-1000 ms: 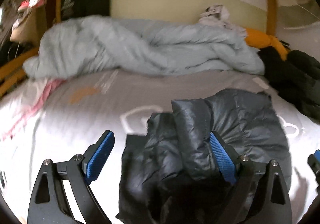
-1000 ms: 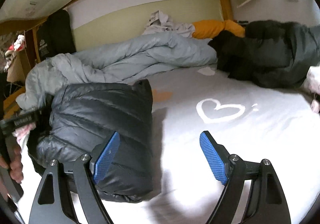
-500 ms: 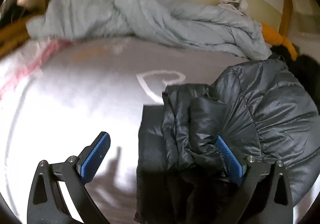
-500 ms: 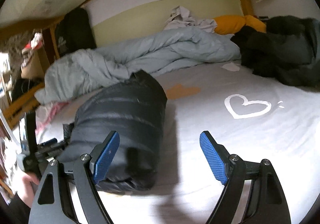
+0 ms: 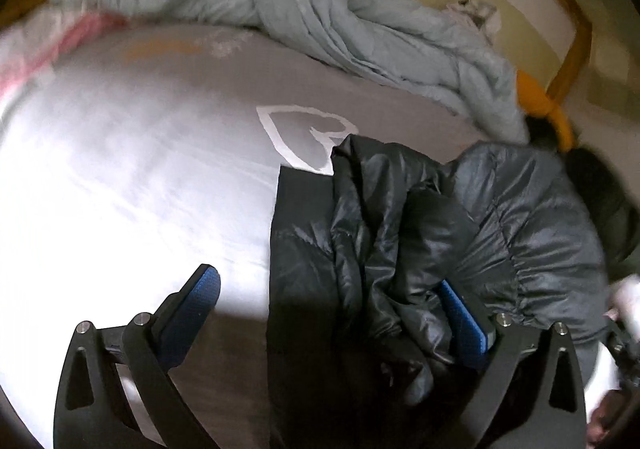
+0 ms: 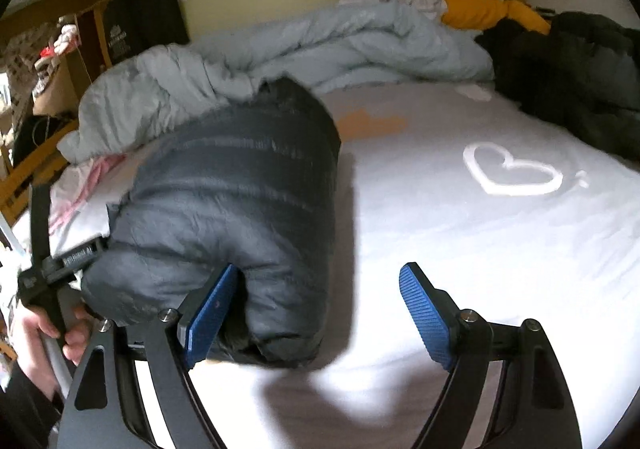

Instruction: Fold large clothes

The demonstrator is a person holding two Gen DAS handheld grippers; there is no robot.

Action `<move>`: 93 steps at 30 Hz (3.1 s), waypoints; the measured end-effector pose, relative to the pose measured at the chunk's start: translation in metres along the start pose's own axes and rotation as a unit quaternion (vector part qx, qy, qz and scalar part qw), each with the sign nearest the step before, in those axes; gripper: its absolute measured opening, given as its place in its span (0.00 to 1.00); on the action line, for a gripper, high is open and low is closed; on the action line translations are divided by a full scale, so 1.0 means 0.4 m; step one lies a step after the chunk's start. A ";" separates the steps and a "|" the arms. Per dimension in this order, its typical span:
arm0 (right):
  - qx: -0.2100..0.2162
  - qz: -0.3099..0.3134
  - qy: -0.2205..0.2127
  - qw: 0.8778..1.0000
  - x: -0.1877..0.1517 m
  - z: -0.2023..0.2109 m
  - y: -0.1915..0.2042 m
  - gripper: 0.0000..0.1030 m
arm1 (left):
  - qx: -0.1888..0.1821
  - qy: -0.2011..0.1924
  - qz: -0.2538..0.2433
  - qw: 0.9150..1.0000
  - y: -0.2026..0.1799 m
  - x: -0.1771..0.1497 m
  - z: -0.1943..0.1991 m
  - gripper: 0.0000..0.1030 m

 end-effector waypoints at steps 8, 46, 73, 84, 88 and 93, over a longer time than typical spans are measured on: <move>0.013 -0.026 -0.031 0.999 0.108 -0.004 -0.022 0.82 | -0.123 -0.019 -0.002 0.992 -0.113 -0.004 0.117 0.99; 0.129 -0.044 -0.043 0.990 0.099 -0.033 0.058 0.53 | -0.171 0.000 -0.030 0.985 -0.201 -0.072 0.133 0.42; -0.012 -0.036 -0.152 0.988 0.252 0.332 -0.561 0.55 | -0.271 -0.033 -0.180 0.945 -0.942 -0.184 0.031 0.42; -0.029 -0.082 -0.112 0.990 0.167 0.105 -0.781 0.55 | -0.228 -0.027 -0.196 0.953 -1.003 -0.256 -0.268 0.44; -0.029 -0.081 -0.079 0.993 0.140 0.018 -0.801 0.55 | -0.185 -0.023 -0.195 0.963 -0.966 -0.275 -0.353 0.45; -0.020 -0.085 -0.036 0.996 0.104 -0.084 -0.793 0.59 | -0.159 0.007 -0.152 0.976 -0.910 -0.248 -0.413 0.63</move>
Point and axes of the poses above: each gripper's, at about its wrist camera, not at the fingertips, and z roughly against the way its jaws point, y to its left, x to its top, the point moved 10 cm from there along -z, roughly the way its jaws point, and after that the axes turned 13 degrees about z, right-handed, at the moved point
